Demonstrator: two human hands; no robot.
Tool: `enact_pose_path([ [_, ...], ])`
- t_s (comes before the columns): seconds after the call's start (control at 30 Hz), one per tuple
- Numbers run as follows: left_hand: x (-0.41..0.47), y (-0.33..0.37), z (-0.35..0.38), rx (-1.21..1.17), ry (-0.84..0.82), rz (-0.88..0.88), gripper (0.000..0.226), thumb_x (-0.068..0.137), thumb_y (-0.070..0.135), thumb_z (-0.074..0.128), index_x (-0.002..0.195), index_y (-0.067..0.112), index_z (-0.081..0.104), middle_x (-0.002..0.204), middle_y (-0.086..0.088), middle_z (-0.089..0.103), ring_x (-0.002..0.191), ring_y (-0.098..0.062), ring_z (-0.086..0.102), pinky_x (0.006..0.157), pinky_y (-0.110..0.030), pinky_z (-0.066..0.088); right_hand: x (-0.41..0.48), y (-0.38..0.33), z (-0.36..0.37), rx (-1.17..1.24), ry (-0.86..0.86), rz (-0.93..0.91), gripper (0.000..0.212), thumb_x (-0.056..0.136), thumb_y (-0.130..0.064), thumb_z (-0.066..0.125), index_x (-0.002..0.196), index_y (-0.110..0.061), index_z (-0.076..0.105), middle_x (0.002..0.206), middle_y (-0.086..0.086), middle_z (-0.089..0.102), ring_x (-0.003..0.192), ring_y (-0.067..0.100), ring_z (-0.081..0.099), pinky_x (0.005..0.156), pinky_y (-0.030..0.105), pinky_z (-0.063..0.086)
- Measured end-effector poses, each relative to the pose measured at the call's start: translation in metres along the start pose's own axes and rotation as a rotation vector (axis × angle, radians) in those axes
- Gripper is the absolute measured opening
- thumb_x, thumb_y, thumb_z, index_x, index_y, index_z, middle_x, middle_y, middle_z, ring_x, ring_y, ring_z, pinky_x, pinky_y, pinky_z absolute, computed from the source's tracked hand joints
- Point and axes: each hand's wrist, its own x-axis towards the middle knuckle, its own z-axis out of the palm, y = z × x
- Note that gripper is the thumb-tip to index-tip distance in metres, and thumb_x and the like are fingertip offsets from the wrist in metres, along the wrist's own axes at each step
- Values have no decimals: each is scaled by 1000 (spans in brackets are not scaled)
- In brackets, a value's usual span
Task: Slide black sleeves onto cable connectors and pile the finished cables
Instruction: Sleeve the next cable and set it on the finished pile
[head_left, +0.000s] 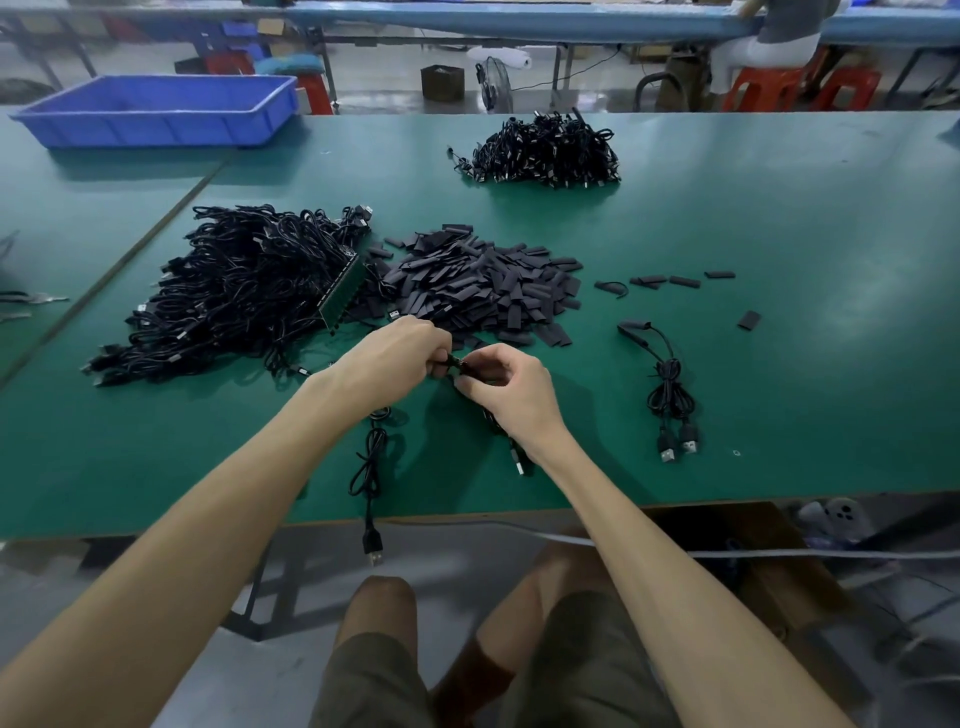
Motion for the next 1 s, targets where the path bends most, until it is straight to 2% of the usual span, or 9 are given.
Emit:
enact_pose_path([
  [0.2,3,-4,0,-68,-57,2,16,95,-6,55,87,6,62,77,11,61,84,-21,60,80,-39,53,-1,-1,-1,78,27,-19,13,85,-9,83,97,-9,78,89,5,79,84,17,74,83,29,59],
  [0.3,2,-6,-3,-130,-21,-19,16,97,-2,56,91,10,64,69,9,55,65,-12,50,58,-16,41,0,0,-1,100,29,-31,9,88,-10,81,96,-8,78,86,5,79,78,10,72,79,24,58],
  [0.4,0,-4,-3,-216,-8,-30,20,106,12,49,95,13,66,73,-1,64,58,-11,47,48,-13,34,1,2,-1,104,35,-29,5,90,-13,79,95,-11,79,84,0,79,78,7,72,78,22,57],
  [0.5,-4,-1,-5,-212,-28,12,18,105,22,54,105,13,70,87,-1,68,75,-16,58,63,-17,42,2,3,-2,85,48,-18,7,92,-16,77,96,-11,79,86,0,79,82,11,74,79,26,59],
  [0.57,-8,1,-6,-149,-70,67,18,99,25,64,112,14,69,101,-1,66,95,-20,60,84,-31,47,1,3,-2,95,53,-7,7,92,-16,77,95,-11,80,86,2,80,83,14,75,80,30,60],
  [0.63,-12,1,-5,-64,-48,102,27,98,26,65,123,16,64,111,-1,64,106,-21,58,92,-40,47,0,2,-2,109,53,0,7,92,-17,77,95,-11,80,85,2,80,81,15,76,80,31,61],
  [0.73,-17,3,-3,57,96,202,36,101,28,60,135,16,57,116,-3,63,109,-23,58,91,-42,49,-1,0,-2,151,34,19,12,94,-17,76,97,-6,79,85,7,80,85,24,78,83,35,62],
  [0.9,-20,2,-1,112,205,277,35,103,28,56,132,10,64,113,-7,62,102,-27,62,85,-42,53,-2,-2,-2,137,31,35,18,96,-21,75,99,-4,79,86,7,80,84,24,78,71,24,54],
  [1.0,-20,-2,2,145,215,292,38,103,28,56,136,8,61,113,-9,64,104,-27,62,83,-40,54,-1,-1,-1,97,37,36,19,96,-23,74,98,-5,79,86,8,80,85,26,78,74,33,56],
])
